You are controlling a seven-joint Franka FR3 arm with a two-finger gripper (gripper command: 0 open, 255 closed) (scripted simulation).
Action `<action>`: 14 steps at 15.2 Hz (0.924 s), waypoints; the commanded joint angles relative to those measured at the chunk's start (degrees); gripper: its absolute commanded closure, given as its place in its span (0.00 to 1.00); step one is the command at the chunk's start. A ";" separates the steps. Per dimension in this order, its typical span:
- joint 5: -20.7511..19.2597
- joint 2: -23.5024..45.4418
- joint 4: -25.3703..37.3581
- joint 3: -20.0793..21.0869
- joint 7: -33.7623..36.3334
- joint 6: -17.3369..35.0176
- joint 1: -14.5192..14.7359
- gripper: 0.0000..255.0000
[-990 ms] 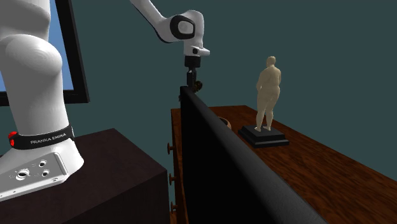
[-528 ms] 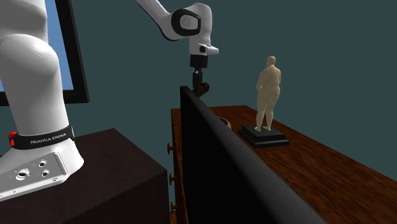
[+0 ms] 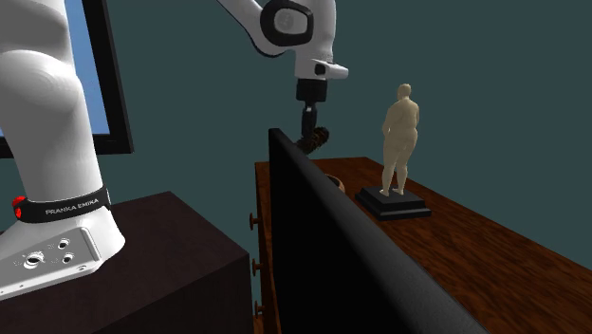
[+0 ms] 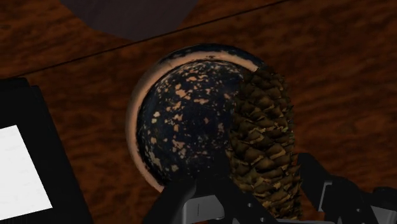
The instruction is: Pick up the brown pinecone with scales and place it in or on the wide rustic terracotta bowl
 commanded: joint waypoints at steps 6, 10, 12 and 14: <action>0.97 1.94 -0.99 -1.91 -4.95 2.57 -2.20 1.00; 2.39 4.10 -1.99 -1.74 -6.01 5.46 -2.35 1.00; 3.17 5.25 -2.40 -1.60 -6.60 6.89 -2.45 1.00; 4.01 6.45 -2.76 -1.42 -7.21 8.29 -2.58 1.00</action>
